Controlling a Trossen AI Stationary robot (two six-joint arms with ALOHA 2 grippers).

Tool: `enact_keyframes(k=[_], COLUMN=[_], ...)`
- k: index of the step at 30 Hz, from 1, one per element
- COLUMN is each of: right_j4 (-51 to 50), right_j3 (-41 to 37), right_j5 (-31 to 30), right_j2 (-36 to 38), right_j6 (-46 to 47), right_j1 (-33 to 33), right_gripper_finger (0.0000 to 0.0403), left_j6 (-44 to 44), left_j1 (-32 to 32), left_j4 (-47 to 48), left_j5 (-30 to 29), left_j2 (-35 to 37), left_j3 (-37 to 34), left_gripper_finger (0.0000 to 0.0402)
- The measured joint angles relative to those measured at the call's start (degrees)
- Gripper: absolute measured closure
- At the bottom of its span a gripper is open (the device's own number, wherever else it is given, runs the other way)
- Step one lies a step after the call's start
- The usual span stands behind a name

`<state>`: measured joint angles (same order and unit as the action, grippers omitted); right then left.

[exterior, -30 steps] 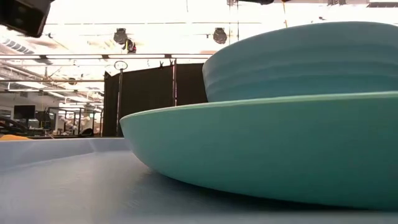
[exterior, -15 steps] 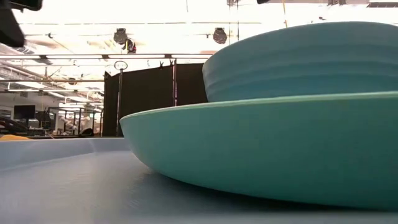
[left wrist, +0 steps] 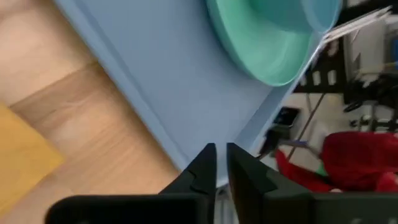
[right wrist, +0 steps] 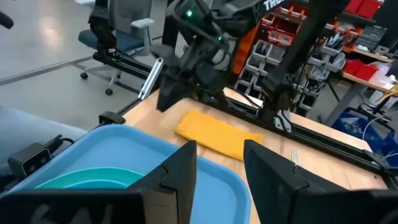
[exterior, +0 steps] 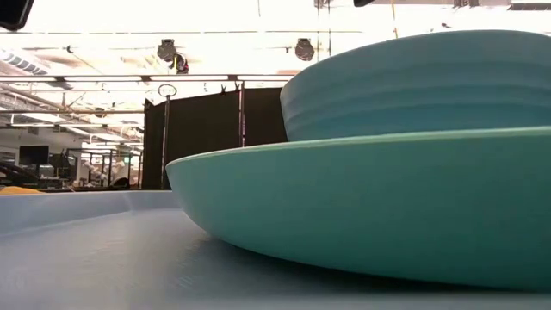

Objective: Set up tray
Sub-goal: Put the yellow napkin on the blue serving tray to the right of the light blue plate

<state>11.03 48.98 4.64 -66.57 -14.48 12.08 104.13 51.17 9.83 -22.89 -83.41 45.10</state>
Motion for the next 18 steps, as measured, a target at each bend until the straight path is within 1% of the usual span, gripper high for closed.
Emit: enact_keyframes(k=[5, 7, 10, 12, 14, 18], right_j4=[0.28, 0.09, 0.18, 0.15, 0.15, 0.09], right_j3=[-0.03, -0.03, -0.03, -0.03, -0.03, -0.03], right_j5=[0.11, 0.11, 0.13, 0.12, 0.14, 0.15], right_j2=[0.00, 0.00, 0.00, 0.00, 0.00, 0.00], right_j6=[0.10, 0.11, 0.35, 0.81, 1.46, 1.81], right_j1=[0.04, 0.04, 0.13, 0.48, 0.93, 1.90], right_gripper_finger=[0.0277, 0.0277, 0.0277, 0.0277, 0.0277, 0.0277], left_j6=[1.14, 1.30, 2.39, 3.97, 3.37, 3.40], left_j1=[-1.48, -2.20, -3.40, -3.59, -3.53, -3.44], left_j4=[-2.81, -4.04, -4.50, -4.97, -5.57, -4.91], left_j5=[7.19, 9.04, 14.17, 15.34, 15.12, 15.15], left_j2=[-5.11, -5.64, -5.56, -5.58, -5.56, -5.56], left_j3=[-0.03, -0.04, -0.02, -0.02, -0.02, -0.02], left_gripper_finger=[0.0295, 0.0267, 0.0239, 0.0233, 0.0233, 0.0251])
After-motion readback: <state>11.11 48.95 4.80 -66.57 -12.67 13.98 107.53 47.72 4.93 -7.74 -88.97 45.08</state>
